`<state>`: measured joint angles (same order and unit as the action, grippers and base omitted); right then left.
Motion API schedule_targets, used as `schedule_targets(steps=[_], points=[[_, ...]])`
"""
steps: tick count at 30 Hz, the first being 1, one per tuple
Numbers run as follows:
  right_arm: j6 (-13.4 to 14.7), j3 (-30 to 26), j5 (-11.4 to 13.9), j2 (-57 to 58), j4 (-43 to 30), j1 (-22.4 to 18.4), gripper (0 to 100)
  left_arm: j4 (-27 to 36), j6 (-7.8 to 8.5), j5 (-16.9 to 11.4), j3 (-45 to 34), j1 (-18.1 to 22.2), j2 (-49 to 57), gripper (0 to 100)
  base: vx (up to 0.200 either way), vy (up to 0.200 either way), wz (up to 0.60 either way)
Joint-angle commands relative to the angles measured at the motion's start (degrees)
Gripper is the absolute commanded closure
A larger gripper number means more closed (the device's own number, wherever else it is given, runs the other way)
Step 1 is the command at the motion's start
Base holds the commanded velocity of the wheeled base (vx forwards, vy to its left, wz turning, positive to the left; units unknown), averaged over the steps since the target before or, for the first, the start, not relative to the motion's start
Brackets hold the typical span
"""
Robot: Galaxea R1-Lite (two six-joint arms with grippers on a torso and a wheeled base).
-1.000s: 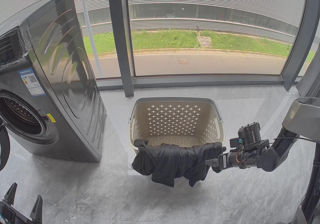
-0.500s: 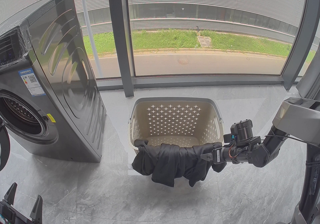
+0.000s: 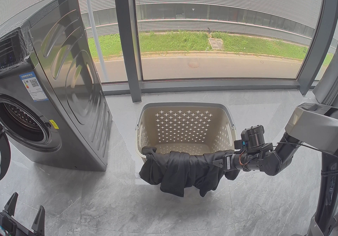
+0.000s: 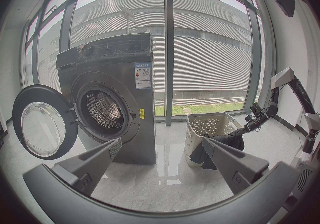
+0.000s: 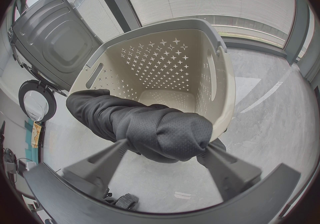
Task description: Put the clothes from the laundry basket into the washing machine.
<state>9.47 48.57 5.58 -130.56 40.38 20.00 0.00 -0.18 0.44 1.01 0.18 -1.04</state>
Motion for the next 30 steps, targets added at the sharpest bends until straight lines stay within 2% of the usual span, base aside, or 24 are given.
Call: schedule_targets(steps=[1, 9, 19, 26, 27, 30], points=[[0.02, -0.58, 0.04, 0.22, 0.23, 0.21, 100, 0.00, 0.01, 0.00, -0.92, -0.01, 0.95, 0, 0.000, 0.000, 0.00], [0.11, -1.19, 0.13, 0.57, 0.58, 0.12, 100, 0.00, -0.08, 0.00, -1.01, -0.01, 0.95, 0, 0.000, 0.000, 0.00], [0.28, -7.35, 0.74, 6.11, 0.76, 1.88, 100, 0.00, -0.87, 0.26, -1.01, -0.01, 0.95, 0, 0.000, 0.000, 0.00], [0.46, -6.91, 0.48, 6.37, 0.76, 2.93, 100, 0.00, -0.87, 0.35, -0.92, -0.01, 0.95, 0, 0.000, 0.000, 0.00], [0.46, -6.91, 0.48, 6.37, 0.85, 2.93, 0, 0.00, -0.87, 0.35, -1.01, -0.01, 0.95, 0, 0.000, 0.000, 0.00], [0.55, -6.91, 0.31, 6.11, 0.85, 2.93, 0, 0.00, -0.87, 0.35, -0.92, -0.01, 0.95, 0, 0.000, 0.000, 0.00]])
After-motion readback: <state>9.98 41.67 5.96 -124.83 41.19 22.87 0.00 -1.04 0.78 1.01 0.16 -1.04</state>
